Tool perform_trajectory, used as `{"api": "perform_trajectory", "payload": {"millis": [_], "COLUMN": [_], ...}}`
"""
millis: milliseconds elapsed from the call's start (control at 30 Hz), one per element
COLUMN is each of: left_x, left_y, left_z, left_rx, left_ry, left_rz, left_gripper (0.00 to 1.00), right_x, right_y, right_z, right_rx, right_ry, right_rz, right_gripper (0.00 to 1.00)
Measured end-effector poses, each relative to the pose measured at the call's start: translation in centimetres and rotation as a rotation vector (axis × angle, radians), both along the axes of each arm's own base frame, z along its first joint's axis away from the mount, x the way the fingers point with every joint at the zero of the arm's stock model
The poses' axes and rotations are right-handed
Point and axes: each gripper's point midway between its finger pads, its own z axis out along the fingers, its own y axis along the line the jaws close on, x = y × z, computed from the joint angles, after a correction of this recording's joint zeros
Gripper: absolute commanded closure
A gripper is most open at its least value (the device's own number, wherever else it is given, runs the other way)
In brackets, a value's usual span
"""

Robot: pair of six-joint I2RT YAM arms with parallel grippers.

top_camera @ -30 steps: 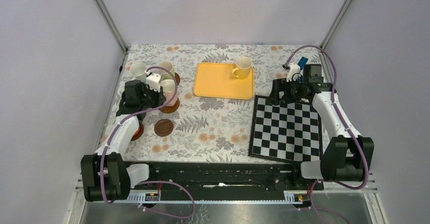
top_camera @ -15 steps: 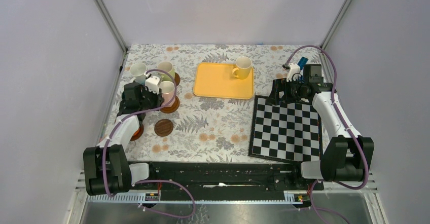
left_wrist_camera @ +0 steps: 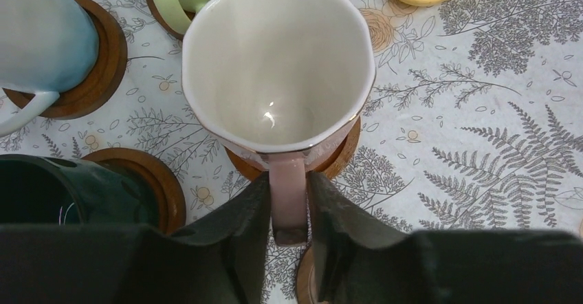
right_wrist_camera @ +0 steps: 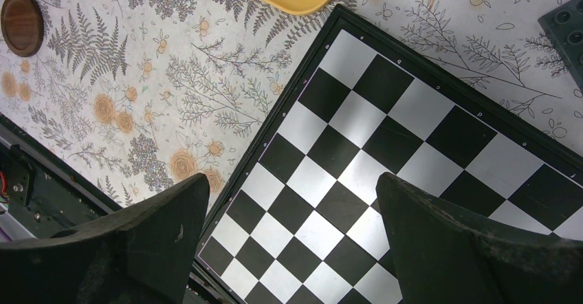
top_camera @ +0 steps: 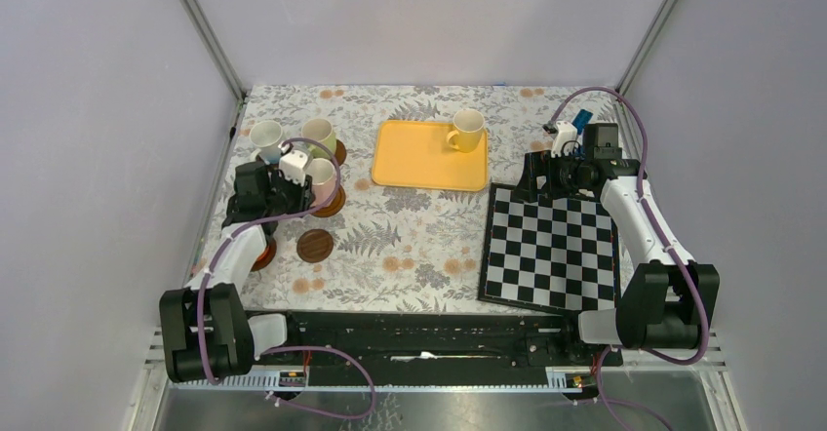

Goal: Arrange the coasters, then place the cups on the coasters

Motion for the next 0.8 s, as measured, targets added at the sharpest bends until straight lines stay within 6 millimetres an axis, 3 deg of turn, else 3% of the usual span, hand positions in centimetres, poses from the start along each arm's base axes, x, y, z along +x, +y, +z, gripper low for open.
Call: {"api": "perform_trajectory", "payload": {"millis": [133,400,600,800], "left_x": [-0.4,-0.9,-1.0,-1.0], "left_y": [0.2,0.3,0.4,0.4], "left_z": [0.6,0.4,-0.1,-1.0], "left_rx": [0.012,0.019,0.022,0.017], "left_ry": [-0.010,0.008,0.022,0.053], "left_rz": [-0.001,0.001,0.003,0.003], "left_gripper": [0.53,0.52,0.58,0.72], "right_x": [0.0,0.0,0.0,0.0], "right_y": [0.0,0.0,0.0,0.0], "right_z": [0.0,0.0,0.0,0.0], "right_rx": [0.000,0.000,0.000,0.000], "right_ry": [0.000,0.000,0.000,0.000], "right_rz": [0.000,0.000,0.000,0.000], "right_gripper": [0.02,0.02,0.02,0.02]}}
